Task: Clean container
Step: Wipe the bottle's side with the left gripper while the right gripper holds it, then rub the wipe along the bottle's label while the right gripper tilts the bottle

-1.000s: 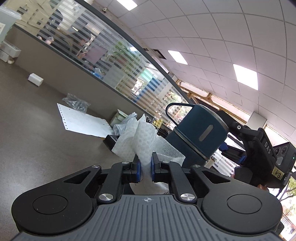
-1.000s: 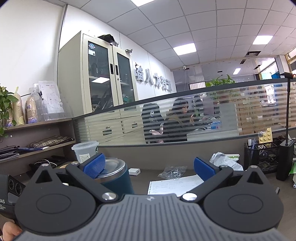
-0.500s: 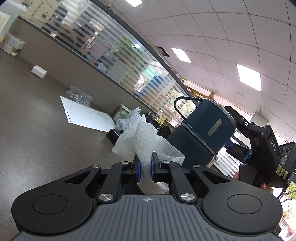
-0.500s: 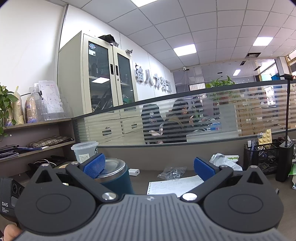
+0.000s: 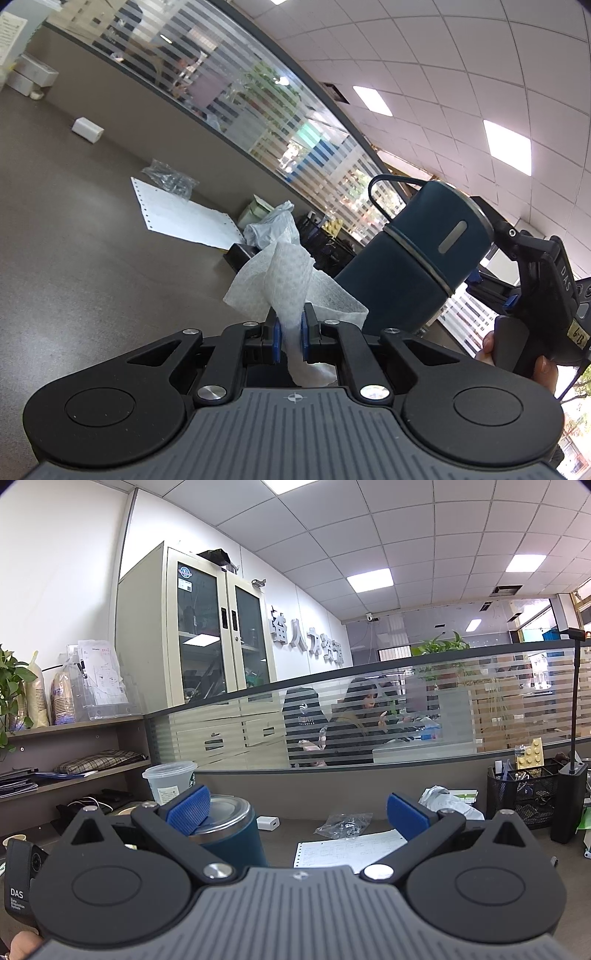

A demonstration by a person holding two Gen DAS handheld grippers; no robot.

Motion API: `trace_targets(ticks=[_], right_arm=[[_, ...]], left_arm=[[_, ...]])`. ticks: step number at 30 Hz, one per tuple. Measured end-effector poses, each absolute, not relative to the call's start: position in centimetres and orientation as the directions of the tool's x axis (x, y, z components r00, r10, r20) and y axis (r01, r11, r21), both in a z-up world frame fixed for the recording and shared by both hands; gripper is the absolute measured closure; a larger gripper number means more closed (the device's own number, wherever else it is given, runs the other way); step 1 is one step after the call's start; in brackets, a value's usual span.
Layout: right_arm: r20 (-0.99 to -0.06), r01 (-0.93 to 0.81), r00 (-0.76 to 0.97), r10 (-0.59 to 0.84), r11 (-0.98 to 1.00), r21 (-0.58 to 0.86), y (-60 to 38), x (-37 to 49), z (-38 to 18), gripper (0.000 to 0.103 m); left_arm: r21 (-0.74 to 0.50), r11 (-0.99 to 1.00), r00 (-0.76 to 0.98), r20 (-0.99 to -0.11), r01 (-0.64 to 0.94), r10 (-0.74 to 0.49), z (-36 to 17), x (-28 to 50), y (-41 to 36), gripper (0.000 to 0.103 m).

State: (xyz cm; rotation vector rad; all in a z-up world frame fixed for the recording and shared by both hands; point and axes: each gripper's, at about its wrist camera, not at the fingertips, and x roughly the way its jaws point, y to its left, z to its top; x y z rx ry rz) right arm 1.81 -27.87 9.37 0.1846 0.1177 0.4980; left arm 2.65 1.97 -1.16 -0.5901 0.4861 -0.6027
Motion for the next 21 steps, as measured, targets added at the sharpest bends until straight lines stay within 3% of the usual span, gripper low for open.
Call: trace_targets(ticks=[12, 21], right_arm=[[-0.065, -0.466, 0.871, 0.487, 0.861, 0.206, -27.9, 1.7, 9.4, 0.0], [-0.064, -0.468, 0.87, 0.488, 0.86, 0.204, -27.9, 1.7, 9.4, 0.0]], left_arm=[[-0.645, 0.682, 0.713, -0.293, 0.345, -0.637, -2.3, 3.3, 1.9, 0.091], [-0.638, 0.663, 0.723, -0.233, 0.391, -0.65, -0.4, 1.9, 2.2, 0.091]])
